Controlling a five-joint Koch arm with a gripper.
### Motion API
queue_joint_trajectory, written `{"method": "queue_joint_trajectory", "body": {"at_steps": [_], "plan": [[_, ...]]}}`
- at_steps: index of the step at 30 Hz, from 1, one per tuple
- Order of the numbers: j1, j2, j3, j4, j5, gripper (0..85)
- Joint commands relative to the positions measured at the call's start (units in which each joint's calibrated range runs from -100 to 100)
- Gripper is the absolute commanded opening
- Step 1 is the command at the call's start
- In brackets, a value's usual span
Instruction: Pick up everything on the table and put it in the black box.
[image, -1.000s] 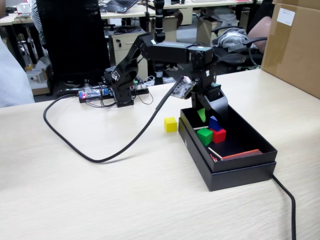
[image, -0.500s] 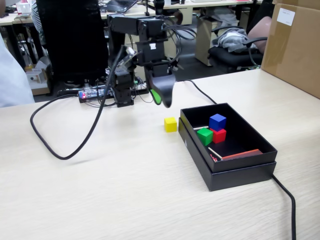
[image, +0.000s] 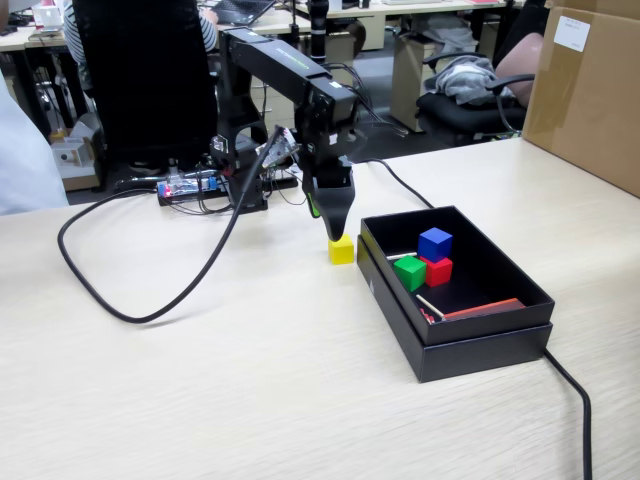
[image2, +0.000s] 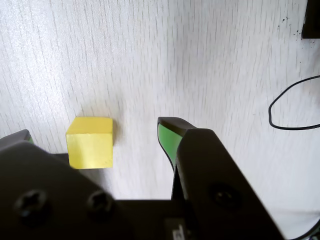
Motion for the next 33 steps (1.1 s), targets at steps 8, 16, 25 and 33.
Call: {"method": "queue_joint_trajectory", "body": {"at_steps": [8,16,25,33], "plan": [[0.3,10.8,5.2,5.3,4.7,49.5],[0.6,15.8,6.1,6.5,5.8,41.6],[0.5,18.5,6.9,8.2,5.0,23.4],[-1.1,14.9,6.3,8.8,2.6,16.4]]}}
